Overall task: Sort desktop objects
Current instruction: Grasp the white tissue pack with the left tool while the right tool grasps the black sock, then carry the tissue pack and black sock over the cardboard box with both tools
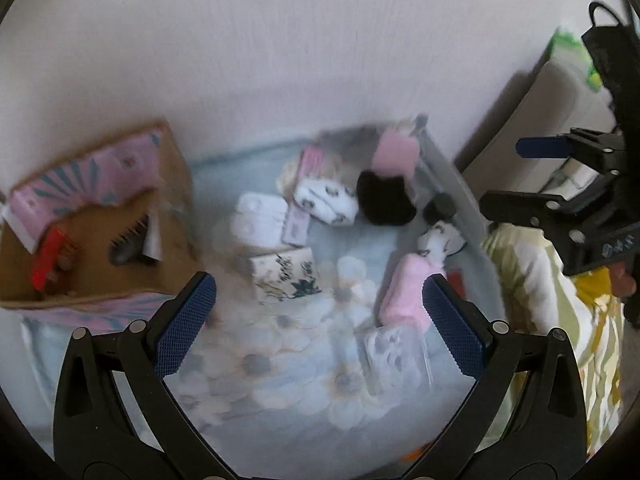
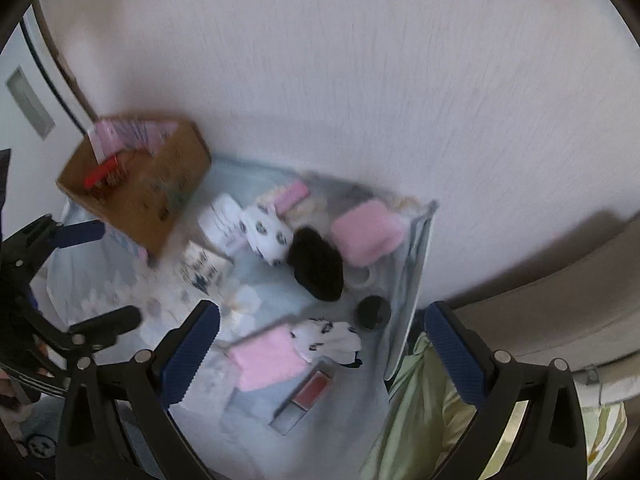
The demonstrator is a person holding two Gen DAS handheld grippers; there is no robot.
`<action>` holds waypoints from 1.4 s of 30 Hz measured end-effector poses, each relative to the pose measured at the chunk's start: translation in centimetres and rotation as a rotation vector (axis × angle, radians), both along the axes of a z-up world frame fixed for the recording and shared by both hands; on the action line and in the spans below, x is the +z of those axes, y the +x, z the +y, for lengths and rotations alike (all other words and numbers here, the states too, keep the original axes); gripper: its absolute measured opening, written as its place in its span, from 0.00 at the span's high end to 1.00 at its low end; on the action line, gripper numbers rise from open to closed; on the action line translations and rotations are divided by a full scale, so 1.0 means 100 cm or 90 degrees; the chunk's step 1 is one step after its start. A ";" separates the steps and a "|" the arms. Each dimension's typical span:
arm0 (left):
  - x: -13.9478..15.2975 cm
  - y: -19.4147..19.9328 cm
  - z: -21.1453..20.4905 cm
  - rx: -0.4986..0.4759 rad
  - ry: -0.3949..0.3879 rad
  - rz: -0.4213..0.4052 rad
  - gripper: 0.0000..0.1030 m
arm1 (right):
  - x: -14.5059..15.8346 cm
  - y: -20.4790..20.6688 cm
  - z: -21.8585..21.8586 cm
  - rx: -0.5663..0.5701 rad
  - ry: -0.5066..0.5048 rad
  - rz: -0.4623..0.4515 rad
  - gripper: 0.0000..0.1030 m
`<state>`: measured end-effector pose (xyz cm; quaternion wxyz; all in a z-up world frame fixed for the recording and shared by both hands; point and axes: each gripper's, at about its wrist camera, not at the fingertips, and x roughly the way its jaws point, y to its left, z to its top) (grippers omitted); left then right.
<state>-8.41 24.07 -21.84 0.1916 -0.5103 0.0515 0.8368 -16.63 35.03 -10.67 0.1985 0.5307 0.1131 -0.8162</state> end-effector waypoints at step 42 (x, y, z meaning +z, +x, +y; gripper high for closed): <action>-0.040 -0.003 -0.024 0.062 -0.005 -0.020 0.42 | -0.057 -0.028 -0.009 0.008 -0.009 -0.026 0.84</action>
